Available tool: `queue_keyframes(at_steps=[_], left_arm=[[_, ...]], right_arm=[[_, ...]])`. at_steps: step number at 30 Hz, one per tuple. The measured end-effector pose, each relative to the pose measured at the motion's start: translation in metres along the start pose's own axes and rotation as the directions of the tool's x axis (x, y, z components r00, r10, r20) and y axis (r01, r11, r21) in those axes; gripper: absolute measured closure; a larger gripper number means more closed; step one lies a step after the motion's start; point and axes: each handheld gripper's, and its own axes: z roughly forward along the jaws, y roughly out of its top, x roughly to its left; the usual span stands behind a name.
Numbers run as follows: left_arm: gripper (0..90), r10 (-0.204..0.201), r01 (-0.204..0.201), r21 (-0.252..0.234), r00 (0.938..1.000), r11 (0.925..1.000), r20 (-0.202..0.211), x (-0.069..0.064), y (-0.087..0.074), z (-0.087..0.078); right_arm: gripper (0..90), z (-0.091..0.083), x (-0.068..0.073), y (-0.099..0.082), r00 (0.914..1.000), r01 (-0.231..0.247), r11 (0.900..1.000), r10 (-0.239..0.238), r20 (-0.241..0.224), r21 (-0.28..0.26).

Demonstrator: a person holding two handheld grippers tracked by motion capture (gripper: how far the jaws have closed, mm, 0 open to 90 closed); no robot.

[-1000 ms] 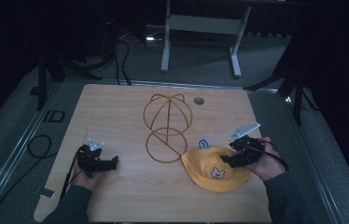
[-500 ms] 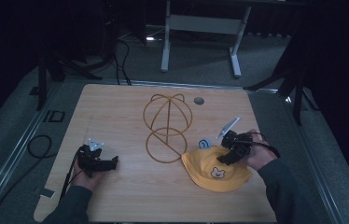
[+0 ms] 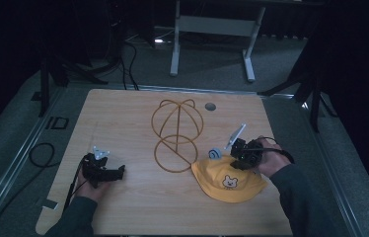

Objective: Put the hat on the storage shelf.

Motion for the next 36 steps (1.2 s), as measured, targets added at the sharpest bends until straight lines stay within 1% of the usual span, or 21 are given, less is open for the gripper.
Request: queue_keyframes(at_steps=[4, 5, 6, 7, 8, 9, 10, 11, 14, 15, 17, 19, 20, 23, 25, 29, 30, 34, 36], left_arm=[[2.0, -0.001, 0.001, 0.0, 1.0, 1.0, 0.0, 0.0, 0.0, 0.0], [1.9, -0.003, 0.003, -0.001, 1.0, 1.0, 0.0, 0.0, 0.0, 0.0], [1.9, -0.001, 0.001, 0.0, 1.0, 1.0, 0.0, 0.0, 0.0, 0.0], [1.9, -0.001, 0.001, 0.0, 1.0, 1.0, 0.0, 0.0, 0.0, 0.0], [1.9, -0.001, 0.001, 0.0, 1.0, 1.0, 0.0, 0.0, 0.0, 0.0], [1.9, -0.001, 0.001, 0.0, 1.0, 1.0, 0.0, 0.0, 0.0, 0.0], [1.9, -0.001, 0.001, 0.0, 1.0, 1.0, 0.0, 0.0, 0.0, 0.0], [2.0, -0.001, 0.001, 0.0, 1.0, 1.0, 0.0, 0.0, 0.0, 0.0], [2.0, -0.001, 0.001, 0.0, 1.0, 1.0, 0.0, 0.0, 0.0, 0.0], [2.0, -0.001, 0.001, 0.0, 1.0, 1.0, 0.0, 0.0, 0.0, 0.0], [1.9, 0.001, -0.001, 0.0, 1.0, 1.0, 0.0, 0.0, 0.0, 0.0], [2.0, 0.001, -0.001, 0.001, 1.0, 1.0, 0.0, 0.0, 0.0, 0.0], [1.9, 0.001, -0.001, 0.001, 1.0, 1.0, 0.0, 0.0, 0.0, 0.0], [2.0, 0.001, -0.001, 0.001, 1.0, 1.0, 0.0, 0.0, 0.0, 0.0], [2.0, 0.001, -0.001, 0.001, 1.0, 1.0, 0.0, 0.0, 0.0, 0.0], [2.0, 0.0, 0.0, -0.001, 1.0, 1.0, 0.0, 0.0, 0.0, 0.0], [2.0, -0.001, 0.001, -0.001, 1.0, 1.0, 0.0, 0.0, 0.0, 0.0], [2.0, -0.001, 0.001, -0.001, 1.0, 1.0, 0.0, 0.0, 0.0, 0.0], [2.0, -0.001, 0.001, -0.001, 1.0, 1.0, 0.0, 0.0, 0.0, 0.0]], right_arm=[[82.3, -0.003, -0.001, -0.001, 0.9999, 0.007, 1.0, -0.007, 0.011, -0.007], [82.5, -0.008, -0.003, -0.003, 0.9997, -0.006, 0.9998, 0.006, 0.024, -0.02], [82.5, -0.008, -0.003, -0.003, 0.9997, -0.006, 0.9998, 0.006, 0.024, -0.02], [82.6, -0.012, -0.006, -0.005, 0.9992, -0.019, 0.9993, 0.02, 0.035, -0.031], [82.6, -0.012, -0.006, -0.005, 0.9992, -0.019, 0.9993, 0.02, 0.035, -0.031], [82.7, -0.013, -0.007, -0.005, 0.9987, -0.021, 0.999, 0.023, 0.046, -0.039], [82.7, -0.015, -0.008, -0.006, 0.9976, -0.032, 0.9984, 0.035, 0.059, -0.047], [82.7, -0.016, -0.01, -0.007, 0.9974, -0.036, 0.998, 0.039, 0.06, -0.051], [82.8, -0.019, -0.013, -0.009, 0.9947, -0.06, 0.9956, 0.066, 0.079, -0.072], [82.8, -0.022, -0.015, -0.01, 0.9928, -0.079, 0.993, 0.086, 0.083, -0.088], [82.8, -0.025, -0.017, -0.011, 0.9916, -0.086, 0.992, 0.094, 0.089, -0.092], [82.8, -0.027, -0.017, -0.011, 0.9917, -0.085, 0.9922, 0.093, 0.088, -0.091], [82.8, -0.029, -0.017, -0.011, 0.9911, -0.087, 0.9913, 0.096, 0.093, -0.099], [82.8, -0.035, -0.02, -0.013, 0.9879, -0.105, 0.9865, 0.118, 0.101, -0.126], [82.8, -0.039, -0.022, -0.014, 0.9859, -0.117, 0.984, 0.131, 0.104, -0.135], [82.9, -0.045, -0.025, -0.018, 0.9788, -0.15, 0.9772, 0.168, 0.117, -0.15], [82.9, -0.046, -0.026, -0.019, 0.9781, -0.151, 0.976, 0.171, 0.119, -0.157], [82.8, -0.051, -0.028, -0.022, 0.9727, -0.176, 0.9661, 0.2, 0.117, -0.188], [82.8, -0.053, -0.029, -0.022, 0.9703, -0.183, 0.9634, 0.209, 0.121, -0.195]])
